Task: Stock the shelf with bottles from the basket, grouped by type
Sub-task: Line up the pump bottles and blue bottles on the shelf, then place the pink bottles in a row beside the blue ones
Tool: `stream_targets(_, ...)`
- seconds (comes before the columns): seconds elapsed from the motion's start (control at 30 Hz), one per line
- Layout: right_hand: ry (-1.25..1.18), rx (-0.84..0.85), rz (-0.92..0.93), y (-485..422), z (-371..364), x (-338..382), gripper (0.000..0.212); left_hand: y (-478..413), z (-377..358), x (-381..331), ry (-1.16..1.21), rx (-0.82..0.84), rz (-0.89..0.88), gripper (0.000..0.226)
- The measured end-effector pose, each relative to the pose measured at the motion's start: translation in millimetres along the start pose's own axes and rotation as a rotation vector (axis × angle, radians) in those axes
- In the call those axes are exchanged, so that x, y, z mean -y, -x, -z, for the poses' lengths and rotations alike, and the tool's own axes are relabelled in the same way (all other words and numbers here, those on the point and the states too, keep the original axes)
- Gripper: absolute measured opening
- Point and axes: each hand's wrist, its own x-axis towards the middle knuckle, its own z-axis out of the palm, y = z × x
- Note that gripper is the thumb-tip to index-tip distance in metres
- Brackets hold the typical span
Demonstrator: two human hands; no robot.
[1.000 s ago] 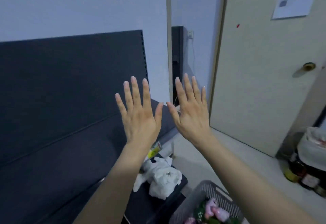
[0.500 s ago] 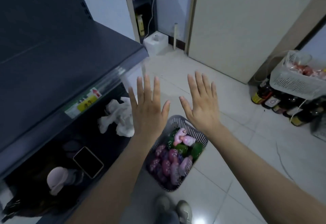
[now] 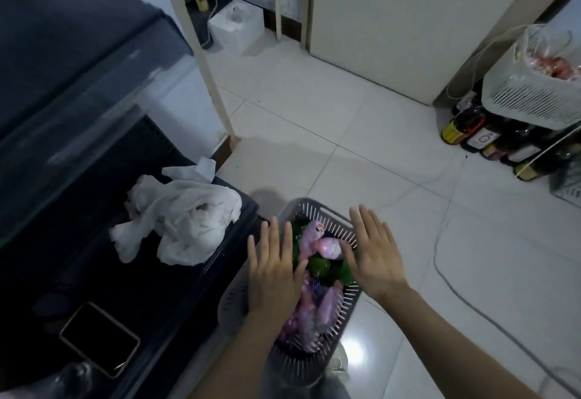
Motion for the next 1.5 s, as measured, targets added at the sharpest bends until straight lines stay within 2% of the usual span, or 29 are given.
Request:
stream_targets(0.1, 0.004, 0.095, -0.015, -15.3, -44.5, -14.4, 0.06, -10.8, -44.1, 2.9, 0.022, 0.094, -0.02, 0.07)
stream_targets(0.2, -0.044, 0.202, -0.047, -33.4, -87.6, -28.6, 0.042, -24.8, -82.7, 3.8, 0.077, 0.19, 0.045, 0.075)
stream_targets(0.3, 0.037, 0.382, -0.04, -48.0, -120.7, -37.1, 0.042, -40.6, -125.6, 5.8, 0.13, 0.312, 0.089, 0.065)
stream_targets(0.43, 0.117, 0.385, -0.077, -60.7, -172.5, -45.4, 0.045, -75.7, -174.5, 17.6, 0.394, 0.31, 0.101, 0.041)
stream_targets(0.5, 0.126, 0.309, -0.111, -65.1, -198.3, -49.2, 0.05, -98.1, -185.1, 21.1, 0.434, 0.316, -0.014, 0.04)
stream_targets(0.57, 0.119, 0.3, -0.146, -68.9, -209.8, -46.2, 0.054, -119.1, -192.8, 22.7, 0.352, 0.389, -0.158, 0.052)
stream_targets(0.7, 0.149, 0.222, -0.127, -75.7, -216.7, -43.8, 0.065, -158.8, -201.5, 17.9, -0.047, 0.452, -0.597, 0.079)
stream_targets(0.77, 0.108, 0.243, -0.133, -81.2, -218.6, -49.0, 0.067, -171.6, -210.9, 14.3, -0.161, 0.522, -0.682, 0.083)
stream_targets(0.83, 0.073, 0.299, -0.121, -86.0, -222.7, -55.2, 0.058, -183.0, -217.5, 11.4, -0.236, 0.556, -0.704, 0.083)
stream_targets(0.87, 0.046, 0.273, -0.106, -86.9, -224.6, -58.8, 0.056, -187.3, -219.1, 9.0, -0.277, 0.563, -0.708, 0.084)
stream_targets(0.93, 0.043, 0.266, -0.079, -90.1, -227.7, -64.5, 0.056, -192.3, -218.0, 2.9, -0.364, 0.603, -0.701, 0.086)
stream_targets(0.97, 0.047, 0.319, -0.07, -91.1, -228.4, -66.2, 0.057, -191.4, -219.1, 1.1, -0.392, 0.618, -0.703, 0.083)
stream_targets(1.03, 0.067, 0.397, -0.07, -94.6, -226.5, -68.9, 0.058, -187.3, -219.8, -1.9, -0.367, 0.537, -0.667, 0.067)
stream_targets(1.1, 0.105, 0.389, -0.05, -97.9, -225.3, -69.9, 0.061, -185.1, -218.2, -2.9, -0.413, 0.44, -0.673, 0.056)
stream_targets(1.2, 0.133, 0.405, -0.02, -103.3, -223.8, -71.8, 0.064, -185.3, -213.2, -1.1, -0.628, 0.58, -0.75, 0.066)
stream_targets(1.33, 0.094, 0.397, -0.059, -105.3, -224.5, -71.6, 0.051, -188.1, -207.8, 7.3, -0.507, 0.612, -0.736, 0.05)
stream_targets(1.4, 0.062, 0.391, -0.093, -104.9, -223.6, -71.8, 0.04, -184.7, -207.2, 6.1, -0.468, 0.625, -0.716, 0.05)
stream_targets(1.5, 0.022, 0.407, -0.101, -104.3, -221.1, -72.3, 0.039, -183.1, -207.0, 3.6, -0.367, 0.609, -0.687, 0.049)
